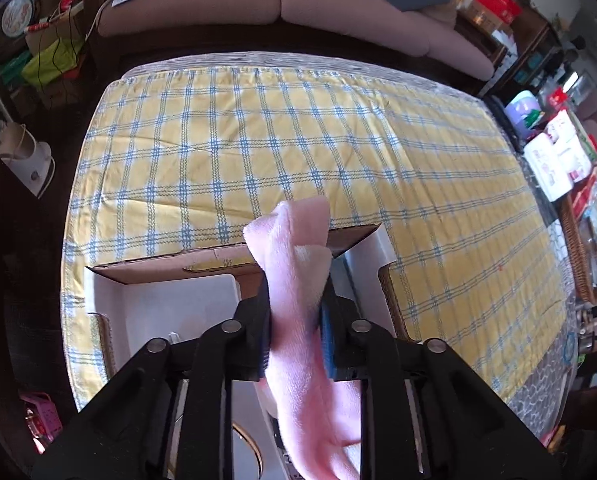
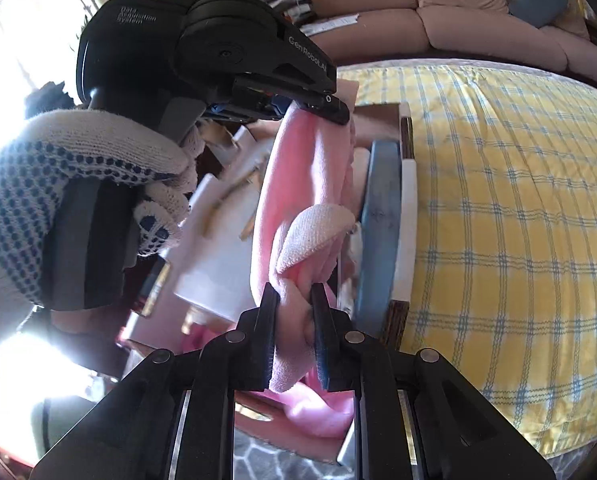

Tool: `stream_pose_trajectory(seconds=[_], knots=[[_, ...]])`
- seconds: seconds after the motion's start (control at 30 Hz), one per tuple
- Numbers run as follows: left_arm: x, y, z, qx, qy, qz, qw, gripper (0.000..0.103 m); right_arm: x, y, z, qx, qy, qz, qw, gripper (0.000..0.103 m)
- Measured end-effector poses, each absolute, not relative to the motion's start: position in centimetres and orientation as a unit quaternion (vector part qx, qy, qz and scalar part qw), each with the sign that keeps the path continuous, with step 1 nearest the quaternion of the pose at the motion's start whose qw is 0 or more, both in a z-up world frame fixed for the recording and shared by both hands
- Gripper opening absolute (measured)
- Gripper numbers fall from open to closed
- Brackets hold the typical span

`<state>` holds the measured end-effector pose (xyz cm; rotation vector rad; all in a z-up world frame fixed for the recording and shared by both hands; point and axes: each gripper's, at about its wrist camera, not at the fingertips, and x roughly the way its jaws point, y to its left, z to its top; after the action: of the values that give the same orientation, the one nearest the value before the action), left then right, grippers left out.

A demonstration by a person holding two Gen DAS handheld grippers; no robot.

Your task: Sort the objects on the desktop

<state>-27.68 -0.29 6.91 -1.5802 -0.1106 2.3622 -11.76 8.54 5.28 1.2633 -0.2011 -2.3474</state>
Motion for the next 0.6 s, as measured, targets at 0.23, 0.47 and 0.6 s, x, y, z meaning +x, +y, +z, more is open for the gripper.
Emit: stream_pose_trajectory(seconds=[0.23, 0.47, 0.6], knots=[[-26.4, -1.6, 8.7, -0.524, -0.055, 0.835, 0.161, 0.103, -11.3, 8.3, 5.1, 0.465, -0.054, -0.856, 0.221, 0.045], [-22.5, -5.4, 13.8, -0.481, -0.098, 0.855, 0.166, 0.103, -8.5, 9.4, 9.2, 0.409, -0.045, -0.887, 0.21, 0.087], [-18.0, -7.4, 14.8, -0.463, -0.106, 0.866, 0.156, 0.103, -7.5, 11.7, 10.5, 0.395, -0.048, -0.899, 0.183, 0.093]])
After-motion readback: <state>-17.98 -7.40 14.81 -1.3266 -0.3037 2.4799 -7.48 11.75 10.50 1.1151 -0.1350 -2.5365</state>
